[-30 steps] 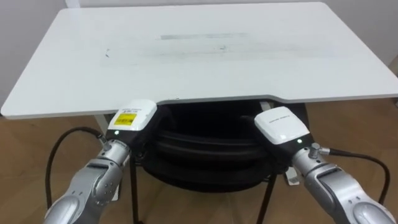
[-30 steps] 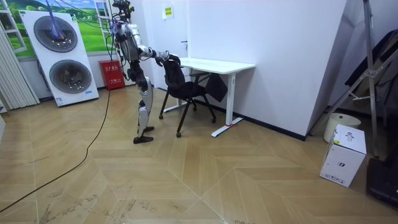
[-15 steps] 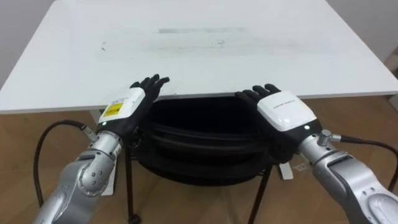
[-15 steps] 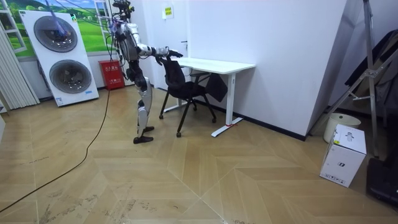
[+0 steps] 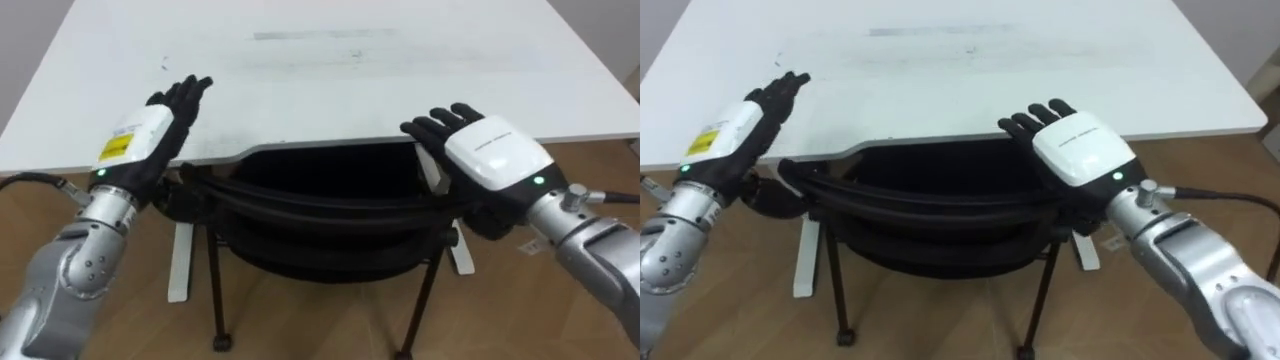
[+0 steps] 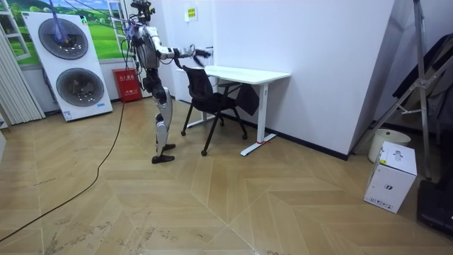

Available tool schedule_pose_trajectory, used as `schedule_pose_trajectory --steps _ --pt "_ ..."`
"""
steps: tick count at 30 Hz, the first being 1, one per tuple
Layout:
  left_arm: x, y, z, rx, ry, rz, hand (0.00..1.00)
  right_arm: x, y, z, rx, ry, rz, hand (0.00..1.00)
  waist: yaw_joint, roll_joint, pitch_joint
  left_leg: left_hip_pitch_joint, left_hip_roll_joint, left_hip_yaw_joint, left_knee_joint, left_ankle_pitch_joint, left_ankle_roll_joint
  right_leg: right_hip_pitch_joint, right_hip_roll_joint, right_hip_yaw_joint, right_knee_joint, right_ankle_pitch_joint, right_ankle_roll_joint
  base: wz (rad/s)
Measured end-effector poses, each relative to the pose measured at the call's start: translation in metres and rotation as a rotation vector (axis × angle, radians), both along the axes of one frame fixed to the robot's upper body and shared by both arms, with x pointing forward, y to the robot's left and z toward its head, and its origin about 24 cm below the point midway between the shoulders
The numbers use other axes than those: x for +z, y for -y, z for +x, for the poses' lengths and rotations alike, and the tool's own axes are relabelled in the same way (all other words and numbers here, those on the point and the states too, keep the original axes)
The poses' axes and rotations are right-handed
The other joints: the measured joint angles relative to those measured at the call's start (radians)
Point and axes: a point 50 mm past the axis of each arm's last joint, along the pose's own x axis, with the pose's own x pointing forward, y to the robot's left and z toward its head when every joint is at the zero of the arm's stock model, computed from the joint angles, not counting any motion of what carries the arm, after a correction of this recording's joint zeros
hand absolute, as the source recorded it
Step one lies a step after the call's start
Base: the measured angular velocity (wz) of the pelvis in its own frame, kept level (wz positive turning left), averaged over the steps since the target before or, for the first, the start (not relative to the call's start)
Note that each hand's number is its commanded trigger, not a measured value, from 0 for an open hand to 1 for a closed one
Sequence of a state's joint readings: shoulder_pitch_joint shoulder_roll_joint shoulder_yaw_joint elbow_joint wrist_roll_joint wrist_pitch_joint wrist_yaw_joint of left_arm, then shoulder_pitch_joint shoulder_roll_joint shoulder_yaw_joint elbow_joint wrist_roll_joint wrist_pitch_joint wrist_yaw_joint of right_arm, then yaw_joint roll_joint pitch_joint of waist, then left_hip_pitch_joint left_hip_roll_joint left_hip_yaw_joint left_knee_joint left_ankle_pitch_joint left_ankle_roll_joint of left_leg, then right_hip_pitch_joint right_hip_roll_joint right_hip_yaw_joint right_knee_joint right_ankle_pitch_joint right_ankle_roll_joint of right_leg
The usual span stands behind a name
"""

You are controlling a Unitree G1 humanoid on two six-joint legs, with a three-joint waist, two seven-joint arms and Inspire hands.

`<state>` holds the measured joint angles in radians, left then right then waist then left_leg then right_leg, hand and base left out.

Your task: Push chair

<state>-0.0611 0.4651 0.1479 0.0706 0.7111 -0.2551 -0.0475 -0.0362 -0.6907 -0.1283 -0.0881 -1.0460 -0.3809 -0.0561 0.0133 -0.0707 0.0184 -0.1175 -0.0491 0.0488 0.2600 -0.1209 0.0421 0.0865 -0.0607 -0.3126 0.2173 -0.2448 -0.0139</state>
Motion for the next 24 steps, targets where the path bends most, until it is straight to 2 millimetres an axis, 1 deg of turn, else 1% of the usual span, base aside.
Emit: schedule_pose_trajectory --steps 1,2,3,4,5,6,7,8,9,10,12,13,15,16,18,19,20,21,22,23,24 --pt "0.009 -0.005 -0.002 0.016 0.052 0.004 0.0 0.018 0.011 -0.002 -0.028 0.104 0.038 0.0 0.008 0.001 0.0003 0.001 0.001 -0.001 -0.003 0.001 -0.001 0.0 0.002 0.002 -0.006 0.004 0.0 -0.09" --pt "0.032 -0.016 -0.007 0.058 0.2 -0.012 0.0 0.048 0.027 -0.008 -0.068 0.301 0.111 0.0 0.013 0.003 -0.0009 0.001 0.004 -0.001 -0.003 0.001 -0.001 0.006 0.008 0.003 -0.022 0.012 -0.002 0.0" --pt "0.056 -0.029 -0.014 0.107 0.355 -0.036 0.0 0.076 0.041 -0.014 -0.098 0.483 0.164 0.0 0.007 0.007 -0.004 0.005 0.005 -0.003 -0.005 0.001 -0.002 0.016 0.011 0.003 -0.035 0.018 -0.002 0.04" --pt "0.066 -0.036 -0.019 0.132 0.43 -0.053 0.0 0.089 0.047 -0.019 -0.108 0.567 0.181 0.0 0.004 0.011 -0.0076 0.009 0.004 -0.003 -0.009 0.001 -0.002 0.02 0.01 0.005 -0.035 0.018 -0.002 0.11" --pt "0.082 -0.05 -0.029 0.186 0.549 -0.081 0.0 0.105 0.056 -0.029 -0.123 0.705 0.2 0.0 -0.005 0.018 -0.0133 0.022 0.002 -0.002 -0.017 0.001 -0.002 0.031 0.009 0.005 -0.035 0.018 -0.002 0.1" --pt "0.092 -0.066 -0.041 0.255 0.645 -0.109 0.0 0.113 0.064 -0.04 -0.136 0.815 0.225 0.0 -0.011 0.025 -0.0196 0.039 0.001 -0.003 -0.026 0.0 -0.002 0.04 0.009 0.009 -0.037 0.019 0.0 0.09" --pt "0.095 -0.073 -0.047 0.287 0.683 -0.128 0.0 0.115 0.068 -0.045 -0.141 0.855 0.24 0.0 -0.014 0.028 -0.0219 0.043 0.001 -0.002 -0.026 -0.002 -0.001 0.042 0.009 0.012 -0.039 0.02 0.001 0.0" --pt "0.099 -0.085 -0.061 0.351 0.753 -0.164 0.0 0.119 0.076 -0.055 -0.141 0.923 0.294 0.0 -0.02 0.033 -0.0261 0.044 0.001 0.0 -0.026 -0.005 -0.001 0.045 0.009 0.017 -0.042 0.019 0.002 -0.03" --pt "0.101 -0.097 -0.076 0.414 0.802 -0.18 0.0 0.12 0.083 -0.064 -0.15 0.976 0.355 0.0 -0.031 0.036 -0.0261 0.042 0.001 0.002 -0.025 -0.006 -0.001 0.05 0.009 0.023 -0.046 0.018 0.003 -0.04" --pt "0.1 -0.103 -0.083 0.447 0.818 -0.189 0.0 0.121 0.087 -0.068 -0.159 1.001 0.381 0.0 -0.037 0.037 -0.0251 0.042 0.0 0.002 -0.025 -0.006 -0.001 0.051 0.009 0.023 -0.046 0.018 0.003 -0.05" --pt "0.096 -0.117 -0.101 0.535 0.864 -0.244 0.0 0.124 0.104 -0.081 -0.199 1.099 0.516 0.0 -0.052 0.038 -0.0251 0.038 0.0 0.006 -0.021 -0.007 -0.002 0.049 0.01 0.02 -0.047 0.017 0.005 -0.02" --pt "0.095 -0.12 -0.105 0.556 0.872 -0.254 0.0 0.125 0.109 -0.087 -0.215 1.13 0.544 0.0 -0.059 0.037 -0.0255 0.034 0.001 0.005 -0.019 -0.007 -0.002 0.046 0.01 0.017 -0.047 0.017 0.006 0.0" --pt "0.09 -0.136 -0.128 0.665 0.907 -0.315 0.0 0.127 0.13 -0.114 -0.286 1.274 0.668 0.0 -0.064 0.039 -0.0259 0.022 0.001 0.005 -0.012 -0.007 -0.001 0.037 0.01 0.015 -0.047 0.016 0.007 0.0" --pt "0.087 -0.139 -0.133 0.695 0.919 -0.345 0.0 0.126 0.135 -0.121 -0.309 1.306 0.699 0.0 -0.064 0.04 -0.026 0.022 0.001 0.005 -0.009 -0.009 0.0 0.038 0.01 0.02 -0.047 0.016 0.007 -0.04" --pt "0.073 -0.151 -0.153 0.817 0.971 -0.5 0.0 0.118 0.151 -0.143 -0.393 1.406 0.819 0.0 -0.064 0.045 -0.0277 0.022 0.001 0.006 -0.002 -0.02 0.001 0.035 0.011 0.036 -0.045 0.013 0.011 -0.11" --pt "0.068 -0.154 -0.158 0.852 0.977 -0.54 0.0 0.115 0.155 -0.149 -0.42 1.425 0.836 0.0 -0.063 0.046 -0.0289 0.023 0.001 0.006 -0.002 -0.021 0.002 0.035 0.01 0.038 -0.046 0.012 0.013 -0.09" --pt "0.054 -0.163 -0.17 0.937 0.98 -0.619 0.0 0.102 0.164 -0.163 -0.499 1.455 0.873 0.0 -0.063 0.05 -0.0281 0.023 0.001 0.008 0.0 -0.022 0.004 0.035 0.009 0.042 -0.046 0.01 0.015 -0.11" --pt "0.034 -0.17 -0.184 1.047 0.967 -0.697 0.0 0.081 0.172 -0.178 -0.615 1.456 0.915 0.0 -0.055 0.055 -0.0256 0.026 0.001 0.025 -0.004 -0.023 0.005 0.032 0.009 0.058 -0.047 0.01 0.015 -0.2" --pt "0.022 -0.173 -0.192 1.113 0.96 -0.737 0.0 0.067 0.175 -0.186 -0.683 1.448 0.943 0.0 -0.046 0.056 -0.0256 0.027 0.003 0.032 -0.005 -0.023 0.005 0.029 0.01 0.068 -0.047 0.01 0.014 -0.3" --pt "-0.004 -0.176 -0.207 1.248 0.938 -0.82 0.0 0.034 0.178 -0.204 -0.835 1.421 1.017 0.0 -0.035 0.059 -0.0278 0.029 0.004 0.037 -0.009 -0.024 0.005 0.025 0.01 0.08 -0.045 0.011 0.013 -0.29" --pt "-0.035 -0.173 -0.225 1.401 0.895 -0.884 0.0 -0.007 0.178 -0.222 -1.028 1.362 1.088 0.0 -0.029 0.062 -0.029 0.029 0.006 0.046 -0.008 -0.027 0.006 0.021 0.01 0.091 -0.044 0.011 0.013 -0.24"
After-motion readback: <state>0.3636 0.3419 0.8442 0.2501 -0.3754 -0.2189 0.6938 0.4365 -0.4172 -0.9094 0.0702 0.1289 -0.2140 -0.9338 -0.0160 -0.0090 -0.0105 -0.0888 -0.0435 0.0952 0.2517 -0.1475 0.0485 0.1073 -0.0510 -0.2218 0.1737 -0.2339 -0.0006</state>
